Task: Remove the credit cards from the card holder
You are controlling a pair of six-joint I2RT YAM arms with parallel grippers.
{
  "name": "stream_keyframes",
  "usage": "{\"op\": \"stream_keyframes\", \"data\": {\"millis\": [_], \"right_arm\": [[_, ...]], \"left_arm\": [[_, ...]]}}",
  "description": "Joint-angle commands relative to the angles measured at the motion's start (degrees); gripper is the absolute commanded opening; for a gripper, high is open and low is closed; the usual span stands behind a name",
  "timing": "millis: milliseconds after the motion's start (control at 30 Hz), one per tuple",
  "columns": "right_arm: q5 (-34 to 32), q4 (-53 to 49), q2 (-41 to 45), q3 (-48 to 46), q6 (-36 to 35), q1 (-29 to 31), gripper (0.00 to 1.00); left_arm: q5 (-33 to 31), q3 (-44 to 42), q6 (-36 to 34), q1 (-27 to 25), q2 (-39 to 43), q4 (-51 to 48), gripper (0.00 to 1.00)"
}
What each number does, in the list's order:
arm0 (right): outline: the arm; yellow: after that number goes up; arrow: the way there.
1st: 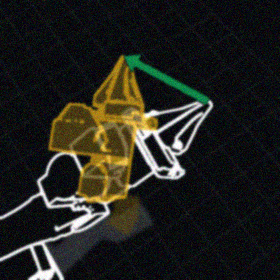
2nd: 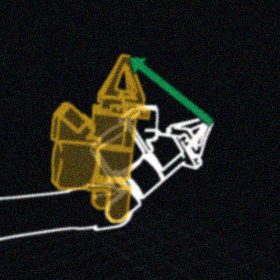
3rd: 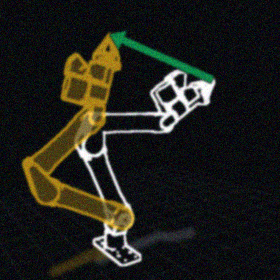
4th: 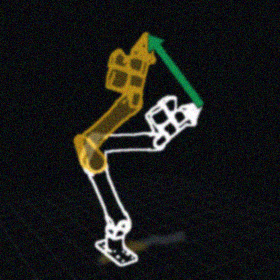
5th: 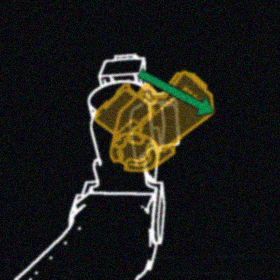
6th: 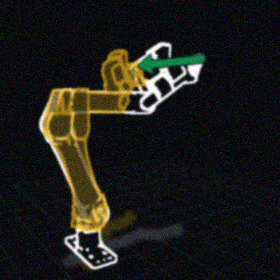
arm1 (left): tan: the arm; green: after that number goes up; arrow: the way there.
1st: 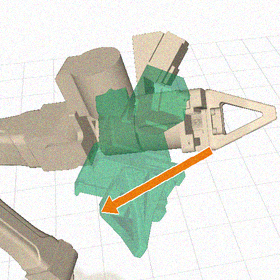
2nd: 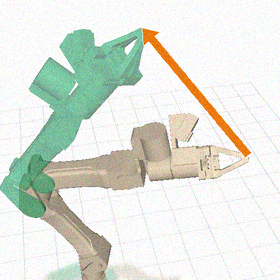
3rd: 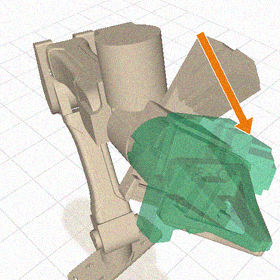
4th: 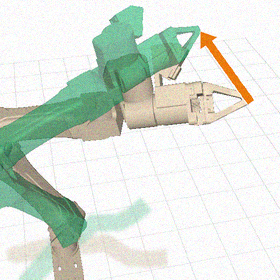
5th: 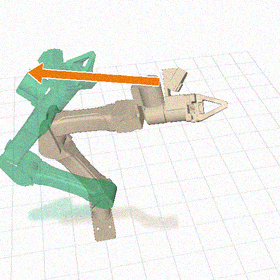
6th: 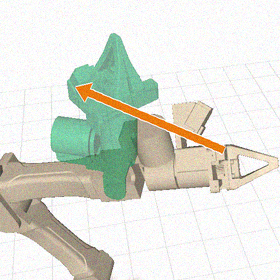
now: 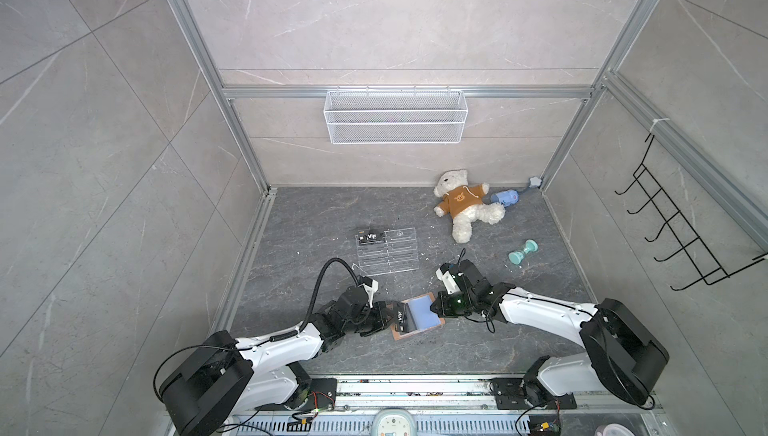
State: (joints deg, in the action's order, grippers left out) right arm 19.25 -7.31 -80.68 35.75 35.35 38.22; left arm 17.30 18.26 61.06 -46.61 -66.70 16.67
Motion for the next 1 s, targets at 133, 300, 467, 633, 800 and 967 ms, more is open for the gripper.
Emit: {"op": "stream_keyframes", "data": {"millis": [133, 300, 467, 633, 800, 967], "right_arm": [[-1.73, -3.44, 2.78, 1.87, -1.41, -0.02, 0.17], [-2.69, -4.55, 5.12, 2.01, -2.93, -0.03, 0.37], [-3.70, -5.14, 8.09, 1.61, -4.75, -0.02, 0.60], [-4.08, -4.41, 11.62, 0.50, -5.80, -0.03, 0.81], [-6.73, -4.11, 15.75, -0.92, -6.29, -0.03, 1.00], [-6.20, -4.47, 16.94, -0.94, -7.31, -0.02, 1.00]], "left_arm": [[-0.66, 3.98, -5.62, 0.22, 4.72, -6.81, 0.00], [-1.40, 6.27, -9.15, 0.27, 7.33, -12.48, 0.00], [-1.01, 8.23, -12.03, 0.26, 8.60, -15.60, 0.00], [0.05, 9.87, -14.15, 0.23, 8.75, -17.02, 0.00], [0.96, 11.21, -16.00, 0.29, 8.78, -18.13, 0.00], [1.28, 12.69, -18.53, 0.29, 8.64, -20.57, 0.00]]}}
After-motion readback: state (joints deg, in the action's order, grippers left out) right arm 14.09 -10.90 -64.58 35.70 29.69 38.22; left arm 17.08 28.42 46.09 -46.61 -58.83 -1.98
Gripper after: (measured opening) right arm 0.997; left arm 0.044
